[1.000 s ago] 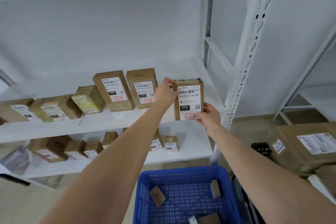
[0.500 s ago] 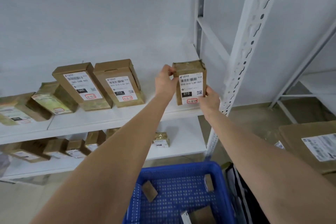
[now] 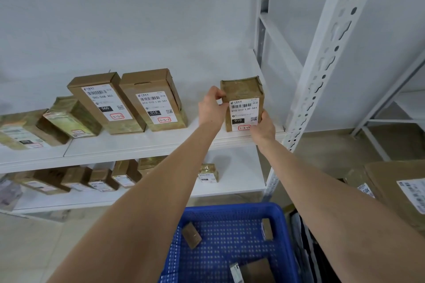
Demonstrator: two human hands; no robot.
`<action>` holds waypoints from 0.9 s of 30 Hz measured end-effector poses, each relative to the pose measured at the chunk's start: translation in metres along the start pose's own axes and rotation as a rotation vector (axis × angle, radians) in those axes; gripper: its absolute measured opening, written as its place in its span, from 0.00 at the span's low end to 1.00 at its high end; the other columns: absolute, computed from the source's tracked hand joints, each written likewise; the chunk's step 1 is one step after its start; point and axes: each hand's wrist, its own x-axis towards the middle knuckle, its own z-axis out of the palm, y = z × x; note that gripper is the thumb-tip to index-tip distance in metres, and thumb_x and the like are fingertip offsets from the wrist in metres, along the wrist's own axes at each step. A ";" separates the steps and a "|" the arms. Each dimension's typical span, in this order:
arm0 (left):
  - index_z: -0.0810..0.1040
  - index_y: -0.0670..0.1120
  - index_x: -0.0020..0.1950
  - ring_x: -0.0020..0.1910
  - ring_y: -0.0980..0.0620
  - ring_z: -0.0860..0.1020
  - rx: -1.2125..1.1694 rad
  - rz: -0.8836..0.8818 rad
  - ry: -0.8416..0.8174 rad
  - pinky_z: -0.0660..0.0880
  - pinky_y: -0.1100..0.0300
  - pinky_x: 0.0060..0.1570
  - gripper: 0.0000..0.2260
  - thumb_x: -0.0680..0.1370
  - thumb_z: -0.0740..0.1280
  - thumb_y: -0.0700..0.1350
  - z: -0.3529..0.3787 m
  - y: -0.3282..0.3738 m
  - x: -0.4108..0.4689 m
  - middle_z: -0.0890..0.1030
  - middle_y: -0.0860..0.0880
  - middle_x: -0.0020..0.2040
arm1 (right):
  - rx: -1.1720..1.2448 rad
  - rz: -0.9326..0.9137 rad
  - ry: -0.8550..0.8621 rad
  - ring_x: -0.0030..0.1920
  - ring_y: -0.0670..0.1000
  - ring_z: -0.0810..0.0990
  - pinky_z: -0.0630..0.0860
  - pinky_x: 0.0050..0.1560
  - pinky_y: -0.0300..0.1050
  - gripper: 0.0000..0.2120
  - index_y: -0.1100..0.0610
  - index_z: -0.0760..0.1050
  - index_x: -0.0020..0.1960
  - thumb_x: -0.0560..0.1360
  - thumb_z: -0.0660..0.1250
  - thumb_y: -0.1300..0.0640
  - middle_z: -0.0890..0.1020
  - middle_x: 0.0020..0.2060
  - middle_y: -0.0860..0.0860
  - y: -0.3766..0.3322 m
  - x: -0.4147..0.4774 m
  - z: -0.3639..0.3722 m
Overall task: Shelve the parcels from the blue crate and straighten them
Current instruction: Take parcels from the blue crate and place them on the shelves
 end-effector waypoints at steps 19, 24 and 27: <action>0.54 0.44 0.77 0.76 0.50 0.56 0.742 0.251 -0.291 0.66 0.54 0.68 0.29 0.78 0.59 0.34 -0.008 0.027 -0.017 0.54 0.48 0.78 | -0.948 -0.607 0.060 0.78 0.57 0.42 0.48 0.77 0.48 0.31 0.57 0.49 0.78 0.79 0.59 0.61 0.47 0.78 0.55 -0.063 -0.040 -0.028; 0.51 0.45 0.78 0.76 0.48 0.56 0.783 0.232 -0.330 0.66 0.52 0.68 0.32 0.77 0.62 0.36 0.001 0.016 -0.011 0.47 0.47 0.79 | -1.097 -0.614 0.031 0.78 0.56 0.42 0.44 0.77 0.46 0.33 0.60 0.47 0.78 0.80 0.60 0.60 0.46 0.78 0.56 -0.067 -0.026 -0.025; 0.49 0.45 0.79 0.74 0.48 0.61 0.763 0.234 -0.344 0.68 0.52 0.67 0.32 0.78 0.59 0.35 0.003 0.014 -0.009 0.45 0.48 0.79 | -1.098 -0.611 0.019 0.78 0.54 0.48 0.47 0.77 0.44 0.33 0.60 0.47 0.78 0.80 0.60 0.60 0.51 0.78 0.55 -0.065 -0.020 -0.022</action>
